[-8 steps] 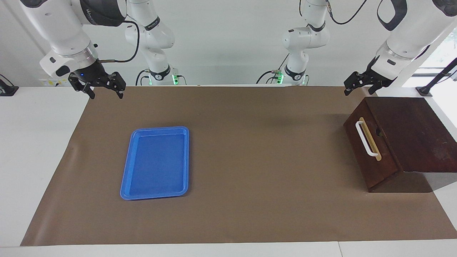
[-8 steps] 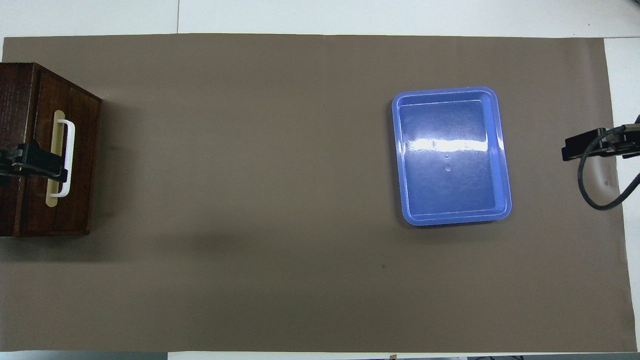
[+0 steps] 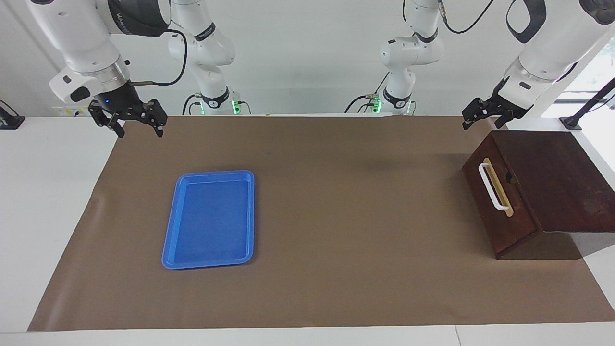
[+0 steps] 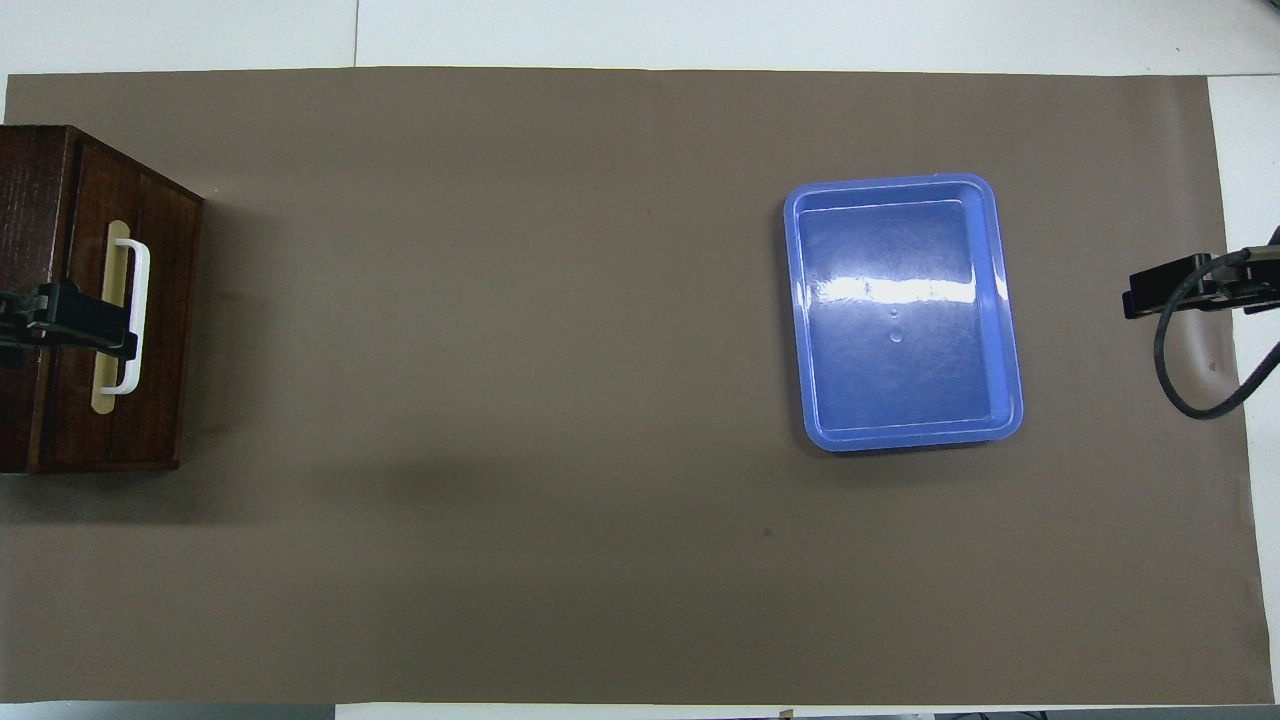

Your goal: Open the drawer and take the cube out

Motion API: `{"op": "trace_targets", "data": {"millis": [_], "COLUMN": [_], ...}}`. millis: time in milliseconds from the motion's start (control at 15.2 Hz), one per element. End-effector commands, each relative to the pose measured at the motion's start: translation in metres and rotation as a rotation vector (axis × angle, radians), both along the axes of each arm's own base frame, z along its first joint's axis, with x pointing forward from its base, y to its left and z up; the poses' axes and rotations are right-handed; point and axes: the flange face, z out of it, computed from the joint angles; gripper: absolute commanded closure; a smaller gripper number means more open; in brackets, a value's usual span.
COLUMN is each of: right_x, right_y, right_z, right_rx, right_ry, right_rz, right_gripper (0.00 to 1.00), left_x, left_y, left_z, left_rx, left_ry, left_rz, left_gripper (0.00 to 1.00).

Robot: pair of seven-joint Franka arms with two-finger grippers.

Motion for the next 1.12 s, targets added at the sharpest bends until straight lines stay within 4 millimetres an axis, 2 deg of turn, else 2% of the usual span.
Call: {"op": "trace_targets", "data": {"millis": [0, 132, 263, 395, 527, 790, 1053], "right_x": [-0.003, -0.001, -0.001, -0.002, -0.003, -0.003, -0.003], "right_y": [-0.004, -0.004, -0.005, -0.008, -0.012, -0.007, -0.011], "right_z": [-0.001, -0.001, -0.001, -0.001, -0.002, -0.001, -0.001], "right_rx": [0.011, 0.011, 0.011, 0.011, 0.012, 0.011, 0.011], "right_ry": [-0.008, -0.020, -0.019, -0.016, -0.008, -0.011, -0.008], "right_rz": [-0.023, -0.027, -0.032, -0.033, -0.033, -0.036, -0.043], "right_gripper": [0.00, 0.00, 0.00, 0.00, 0.00, 0.00, 0.00], "left_x": [0.002, 0.012, 0.021, 0.032, 0.039, 0.058, 0.051], "left_y": [-0.006, -0.013, -0.009, -0.007, -0.021, -0.032, -0.020], "left_z": [-0.020, -0.045, -0.062, -0.087, -0.114, -0.171, -0.198], "left_rx": [0.101, 0.150, 0.226, 0.282, 0.334, 0.383, 0.425], "left_ry": [-0.069, -0.113, -0.163, -0.178, -0.156, -0.168, -0.175], "left_rz": [-0.056, -0.095, -0.136, -0.203, -0.264, -0.323, -0.359], "left_gripper": [0.00, 0.00, 0.00, 0.00, 0.00, 0.00, 0.00]}}
